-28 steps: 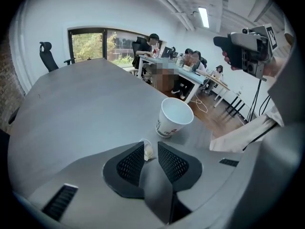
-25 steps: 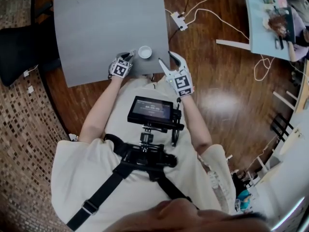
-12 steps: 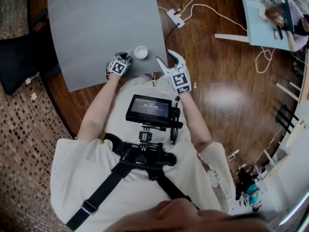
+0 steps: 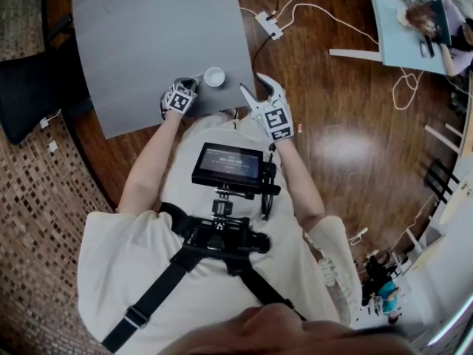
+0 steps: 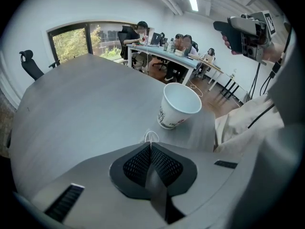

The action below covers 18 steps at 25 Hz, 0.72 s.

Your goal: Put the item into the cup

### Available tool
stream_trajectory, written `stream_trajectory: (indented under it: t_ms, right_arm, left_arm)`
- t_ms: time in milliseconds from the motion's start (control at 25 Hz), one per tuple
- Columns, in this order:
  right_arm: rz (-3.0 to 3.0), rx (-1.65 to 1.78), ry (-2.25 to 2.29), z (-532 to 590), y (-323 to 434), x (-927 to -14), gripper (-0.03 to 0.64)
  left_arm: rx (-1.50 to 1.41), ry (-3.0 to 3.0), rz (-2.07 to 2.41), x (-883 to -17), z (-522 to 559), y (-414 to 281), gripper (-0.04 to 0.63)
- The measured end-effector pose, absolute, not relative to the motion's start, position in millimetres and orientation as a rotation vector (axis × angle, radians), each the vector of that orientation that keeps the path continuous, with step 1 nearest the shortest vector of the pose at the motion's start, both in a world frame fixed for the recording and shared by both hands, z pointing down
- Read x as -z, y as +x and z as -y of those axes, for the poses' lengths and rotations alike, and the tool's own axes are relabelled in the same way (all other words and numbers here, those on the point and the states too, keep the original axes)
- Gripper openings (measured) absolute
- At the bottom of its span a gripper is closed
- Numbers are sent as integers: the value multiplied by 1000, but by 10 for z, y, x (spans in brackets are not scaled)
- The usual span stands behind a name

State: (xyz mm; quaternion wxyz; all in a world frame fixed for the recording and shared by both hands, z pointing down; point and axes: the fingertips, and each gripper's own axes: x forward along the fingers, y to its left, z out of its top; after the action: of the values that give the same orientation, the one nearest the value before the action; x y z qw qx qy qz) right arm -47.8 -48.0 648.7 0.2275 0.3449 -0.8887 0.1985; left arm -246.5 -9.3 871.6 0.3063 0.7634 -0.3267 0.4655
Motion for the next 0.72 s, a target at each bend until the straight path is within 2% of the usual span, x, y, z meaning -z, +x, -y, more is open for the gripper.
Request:
stream_trajectory:
  t_ms: [440, 720]
  right_arm:
    - [2476, -528, 904, 505, -584, -6560, 225]
    - [2467, -546, 892, 450, -565, -6701, 225]
  left_arm:
    - [-996, 2067, 1005, -7969, 373, -2575, 2]
    - [-980, 2185, 969, -7517, 533, -2351, 2]
